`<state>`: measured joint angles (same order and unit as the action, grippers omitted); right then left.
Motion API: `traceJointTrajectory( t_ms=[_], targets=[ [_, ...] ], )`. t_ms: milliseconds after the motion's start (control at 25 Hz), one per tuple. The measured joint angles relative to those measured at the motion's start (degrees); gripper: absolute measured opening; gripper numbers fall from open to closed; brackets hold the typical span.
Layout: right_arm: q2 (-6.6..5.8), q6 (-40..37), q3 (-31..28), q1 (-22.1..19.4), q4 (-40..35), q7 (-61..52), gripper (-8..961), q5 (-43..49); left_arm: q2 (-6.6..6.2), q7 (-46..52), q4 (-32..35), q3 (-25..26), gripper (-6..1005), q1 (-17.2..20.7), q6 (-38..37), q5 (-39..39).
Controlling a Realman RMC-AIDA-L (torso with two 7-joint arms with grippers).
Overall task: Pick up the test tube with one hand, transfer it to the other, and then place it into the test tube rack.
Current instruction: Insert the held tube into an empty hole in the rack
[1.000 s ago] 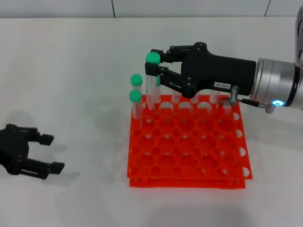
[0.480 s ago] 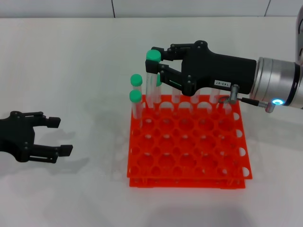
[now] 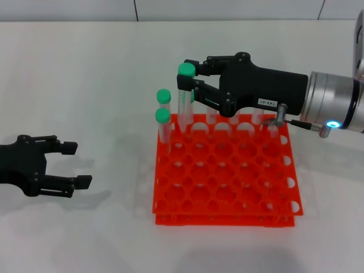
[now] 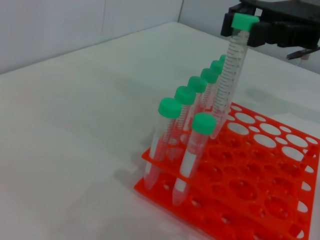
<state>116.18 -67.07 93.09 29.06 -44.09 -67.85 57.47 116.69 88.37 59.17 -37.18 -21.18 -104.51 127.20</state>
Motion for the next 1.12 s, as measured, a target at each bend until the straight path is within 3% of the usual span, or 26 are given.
traceJointTrajectory(
  t_ms=[1120],
  targets=[
    [0.0,2.43,3.85,1.42,3.97,2.2,264,-3.62,0.11,0.4,-0.11,-0.34,884,-0.01,-0.42,4.03]
  ],
)
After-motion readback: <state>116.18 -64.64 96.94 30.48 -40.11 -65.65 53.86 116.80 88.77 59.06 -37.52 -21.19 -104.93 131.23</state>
